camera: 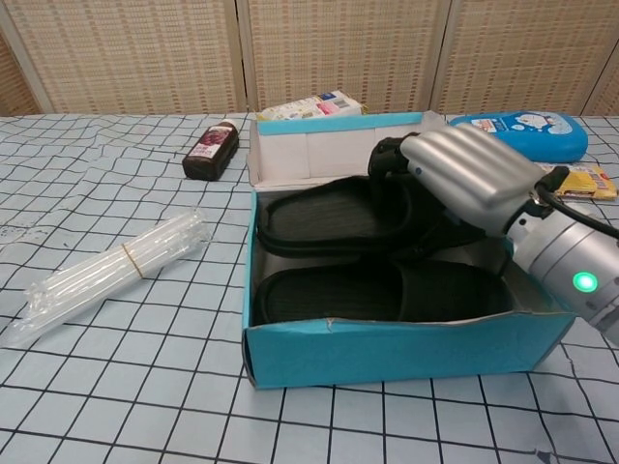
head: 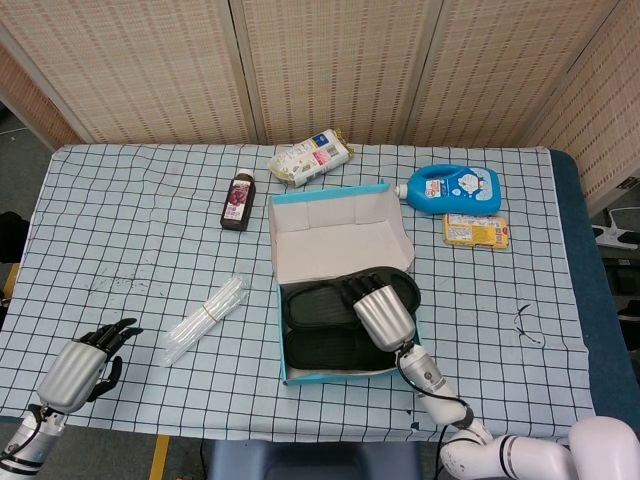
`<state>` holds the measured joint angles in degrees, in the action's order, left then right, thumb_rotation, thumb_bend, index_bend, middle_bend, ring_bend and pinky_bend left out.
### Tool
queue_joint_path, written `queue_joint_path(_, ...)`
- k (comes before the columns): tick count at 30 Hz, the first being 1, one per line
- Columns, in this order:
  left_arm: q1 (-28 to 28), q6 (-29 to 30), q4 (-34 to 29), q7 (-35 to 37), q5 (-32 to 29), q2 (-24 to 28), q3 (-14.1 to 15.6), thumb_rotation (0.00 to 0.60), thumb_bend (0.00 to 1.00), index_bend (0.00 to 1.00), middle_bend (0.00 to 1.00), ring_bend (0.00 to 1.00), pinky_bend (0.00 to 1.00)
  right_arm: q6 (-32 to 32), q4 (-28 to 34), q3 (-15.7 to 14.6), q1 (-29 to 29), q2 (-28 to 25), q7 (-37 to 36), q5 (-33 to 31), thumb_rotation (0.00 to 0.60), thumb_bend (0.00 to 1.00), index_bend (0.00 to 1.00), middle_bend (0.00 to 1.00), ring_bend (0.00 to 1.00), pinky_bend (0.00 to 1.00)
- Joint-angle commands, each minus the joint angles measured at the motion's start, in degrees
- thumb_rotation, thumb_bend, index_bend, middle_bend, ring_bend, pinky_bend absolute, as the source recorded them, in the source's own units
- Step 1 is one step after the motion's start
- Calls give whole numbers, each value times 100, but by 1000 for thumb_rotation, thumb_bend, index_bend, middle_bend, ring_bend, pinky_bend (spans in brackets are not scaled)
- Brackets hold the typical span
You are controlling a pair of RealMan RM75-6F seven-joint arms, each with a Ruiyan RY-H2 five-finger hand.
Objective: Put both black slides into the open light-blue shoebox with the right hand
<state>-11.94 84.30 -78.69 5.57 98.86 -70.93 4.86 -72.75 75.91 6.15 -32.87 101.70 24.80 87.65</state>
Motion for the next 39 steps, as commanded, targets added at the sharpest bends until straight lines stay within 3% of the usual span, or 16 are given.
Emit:
queue_joint_path(1, -1, -5, -13, 28, -7, 6, 0, 600, 711, 212, 135, 229, 451, 122, -29, -69, 21, -3, -42, -57, 600, 0, 522, 549, 396, 459)
queue_joint_path(26, -9, -41, -3, 17, -4, -1, 14, 600, 712, 212, 136, 229, 451, 606, -878, -313, 76, 158, -307, -155, 600, 0, 522, 549, 396, 460)
queue_joint_path(39, -19, -70, -7, 9, -3, -11, 23, 600, 712, 212, 135, 229, 452, 393, -1492, -152, 52, 403, -915, -66, 600, 0, 523, 555, 406, 471)
